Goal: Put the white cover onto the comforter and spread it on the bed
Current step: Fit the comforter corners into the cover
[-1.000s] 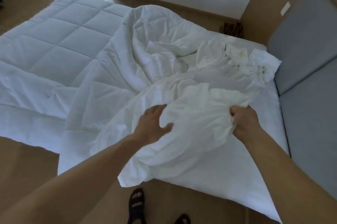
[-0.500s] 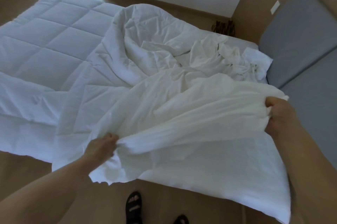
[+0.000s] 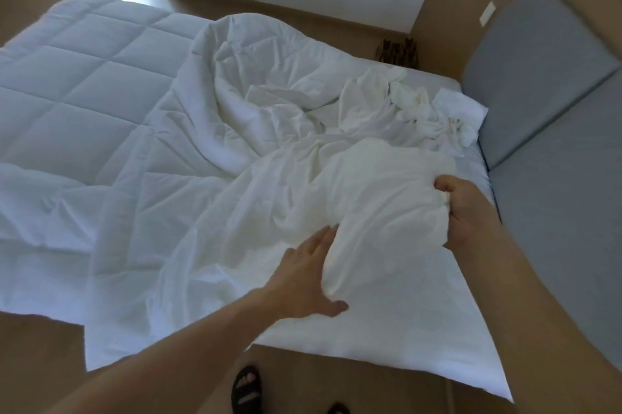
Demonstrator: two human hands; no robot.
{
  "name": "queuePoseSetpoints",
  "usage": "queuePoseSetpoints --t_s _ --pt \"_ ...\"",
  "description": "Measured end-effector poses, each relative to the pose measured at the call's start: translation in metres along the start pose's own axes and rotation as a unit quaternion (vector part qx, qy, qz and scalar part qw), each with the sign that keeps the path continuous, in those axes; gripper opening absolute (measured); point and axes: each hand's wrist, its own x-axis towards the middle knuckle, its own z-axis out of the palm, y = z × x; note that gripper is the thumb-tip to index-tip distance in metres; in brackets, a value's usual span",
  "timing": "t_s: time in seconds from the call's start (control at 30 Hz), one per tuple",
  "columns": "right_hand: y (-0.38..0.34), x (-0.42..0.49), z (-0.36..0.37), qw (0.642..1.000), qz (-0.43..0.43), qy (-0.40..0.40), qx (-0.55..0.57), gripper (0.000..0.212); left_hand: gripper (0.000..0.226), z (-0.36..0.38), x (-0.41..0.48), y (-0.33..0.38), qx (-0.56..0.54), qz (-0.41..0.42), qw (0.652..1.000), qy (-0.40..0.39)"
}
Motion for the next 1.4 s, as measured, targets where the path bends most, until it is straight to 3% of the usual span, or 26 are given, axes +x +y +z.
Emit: queuePoseSetpoints --t_s 0.03,0.07,0.17,0.2,0.27,0.3,0.4,0.47,0.5,0.53,0.6,0.7,0.8,0.9,1.0,1.07,1.13,1.23,1.33,1.4 --pt "-0.001 -0.003 0.002 1.000 0.004 -0.017 0.005 0.068 0.118 0.010 0.003 -0.009 -0.005 -0.047 0.997 0.057" --pt "-0.004 -0.004 0.002 1.000 0.003 -0.028 0.007 0.082 0.103 0.015 0.006 -0.019 -0.015 -0.092 0.990 0.104" --pt "-0.010 -0.021 -0.004 0.999 0.003 -0.039 0.030 0.036 0.051 0.010 0.013 -0.037 0.015 -0.110 0.984 0.142" --pt "-0.013 -0.025 -0.010 0.999 0.000 -0.031 0.028 0.040 0.039 0.002 0.015 -0.038 0.014 -0.103 0.984 0.143" --pt "-0.018 -0.026 -0.029 0.999 -0.031 0.003 0.019 0.082 0.031 -0.027 0.018 -0.032 -0.011 -0.089 0.983 0.160" --pt "-0.024 -0.029 -0.037 0.999 -0.038 0.007 0.017 0.086 0.037 -0.048 0.021 -0.022 -0.026 -0.076 0.982 0.169" --pt "-0.057 -0.039 -0.059 0.993 -0.102 0.051 -0.001 0.017 0.032 -0.123 0.032 0.047 -0.127 -0.008 0.962 0.243" --pt "-0.087 -0.035 -0.082 0.984 -0.174 0.046 0.005 0.029 0.023 -0.157 0.034 0.108 -0.261 0.084 0.918 0.286" --pt "-0.100 -0.037 -0.093 0.977 -0.212 0.018 0.008 0.027 0.029 -0.159 0.034 0.134 -0.304 0.125 0.899 0.288" --pt "-0.110 -0.040 -0.107 0.970 -0.243 0.013 0.005 0.025 0.037 -0.152 0.034 0.156 -0.311 0.150 0.898 0.273" --pt "-0.123 -0.028 -0.145 0.961 -0.270 0.043 -0.044 0.022 0.035 -0.114 0.041 0.180 -0.244 0.156 0.940 0.182" --pt "-0.125 -0.011 -0.212 0.927 -0.225 0.160 -0.256 0.025 0.032 -0.033 0.070 0.182 -0.048 0.079 0.996 0.003" --pt "-0.095 0.012 -0.285 0.869 -0.140 0.240 -0.409 0.016 0.037 0.041 0.088 0.173 0.105 0.009 0.985 -0.136" --pt "-0.088 0.025 -0.321 0.852 -0.163 0.233 -0.439 0.013 0.035 0.078 0.098 0.186 0.112 0.004 0.982 -0.149" --pt "-0.107 0.029 -0.334 0.835 -0.289 0.212 -0.418 0.022 0.033 0.097 0.099 0.207 0.075 0.063 0.993 -0.066" --pt "-0.103 0.041 -0.351 0.816 -0.345 0.240 -0.397 0.030 0.039 0.120 0.100 0.209 0.073 0.101 0.992 -0.030" --pt "-0.077 0.066 -0.385 0.809 -0.291 0.263 -0.437 0.030 0.039 0.153 0.106 0.204 0.103 0.085 0.987 -0.087" --pt "-0.026 0.092 -0.431 0.787 -0.120 0.257 -0.548 0.004 0.034 0.196 0.127 0.190 0.155 0.021 0.967 -0.201" --pt "-0.011 0.103 -0.442 0.773 -0.105 0.277 -0.561 0.013 0.034 0.221 0.142 0.184 0.162 -0.023 0.959 -0.230" --pt "-0.014 0.104 -0.435 0.791 -0.115 0.247 -0.547 0.014 0.046 0.230 0.144 0.178 0.177 -0.036 0.939 -0.294"
